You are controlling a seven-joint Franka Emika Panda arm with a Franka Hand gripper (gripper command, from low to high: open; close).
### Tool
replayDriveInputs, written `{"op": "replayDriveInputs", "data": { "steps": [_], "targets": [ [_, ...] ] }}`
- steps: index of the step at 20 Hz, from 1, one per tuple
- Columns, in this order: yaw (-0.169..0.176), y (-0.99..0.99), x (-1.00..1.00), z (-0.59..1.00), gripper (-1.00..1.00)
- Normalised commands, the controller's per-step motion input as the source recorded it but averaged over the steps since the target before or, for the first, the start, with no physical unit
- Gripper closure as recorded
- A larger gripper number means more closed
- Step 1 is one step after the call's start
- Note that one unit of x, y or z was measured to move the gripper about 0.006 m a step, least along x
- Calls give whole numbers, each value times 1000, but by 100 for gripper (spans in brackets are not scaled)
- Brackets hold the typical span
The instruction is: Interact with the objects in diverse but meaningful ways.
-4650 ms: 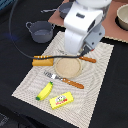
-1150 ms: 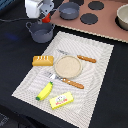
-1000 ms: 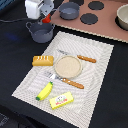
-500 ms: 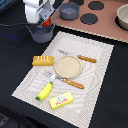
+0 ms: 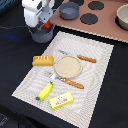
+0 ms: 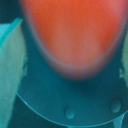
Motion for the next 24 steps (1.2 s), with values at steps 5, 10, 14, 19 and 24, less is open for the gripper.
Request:
{"op": "replayDriveInputs", "data": {
  "steps": [5, 10, 14, 19, 24],
  "targets": [
    [0, -37, -231, 143, -100],
    [-38, -89, -58, 928, -100],
    [-8, -208, 84, 856, -100],
    [-6, -356, 432, 483, -100],
    [-24, -540, 586, 373, -100]
  ]
}}
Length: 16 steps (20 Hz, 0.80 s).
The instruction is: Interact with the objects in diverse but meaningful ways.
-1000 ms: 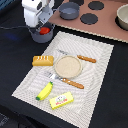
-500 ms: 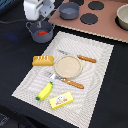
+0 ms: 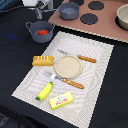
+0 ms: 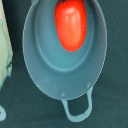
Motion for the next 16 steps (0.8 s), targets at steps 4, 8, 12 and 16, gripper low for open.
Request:
{"op": "replayDriveInputs", "data": {
  "steps": [4, 8, 12, 16],
  "targets": [
    [-5, -668, 568, 280, -100],
    [0, -634, 561, 216, -100],
    [0, -609, 546, 31, -100],
    [0, -635, 544, 0, -100]
  ]
}}
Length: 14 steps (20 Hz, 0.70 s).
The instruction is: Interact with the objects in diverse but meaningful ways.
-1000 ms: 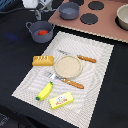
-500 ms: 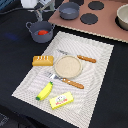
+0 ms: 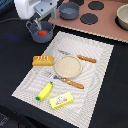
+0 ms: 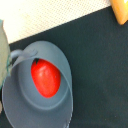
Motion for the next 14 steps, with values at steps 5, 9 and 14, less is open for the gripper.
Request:
{"op": "replayDriveInputs", "data": {
  "steps": [5, 9, 14],
  "targets": [
    [0, -605, 520, 0, -100],
    [0, -514, 459, -35, -100],
    [46, -267, 329, -189, -100]
  ]
}}
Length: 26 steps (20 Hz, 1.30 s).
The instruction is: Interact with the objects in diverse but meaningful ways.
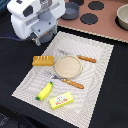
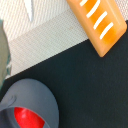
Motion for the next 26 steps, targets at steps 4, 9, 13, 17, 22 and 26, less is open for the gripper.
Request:
{"op": "replayDriveInputs", "data": {
  "steps": [4, 9, 13, 17, 22, 26],
  "targets": [
    [144, -269, 170, -311, -100],
    [177, -280, 142, -300, -100],
    [220, -219, 111, -3, -100],
    [170, -161, 131, -25, -100],
    [81, -80, 106, -127, -100],
    [39, -112, 28, -281, -100]
  ]
}}
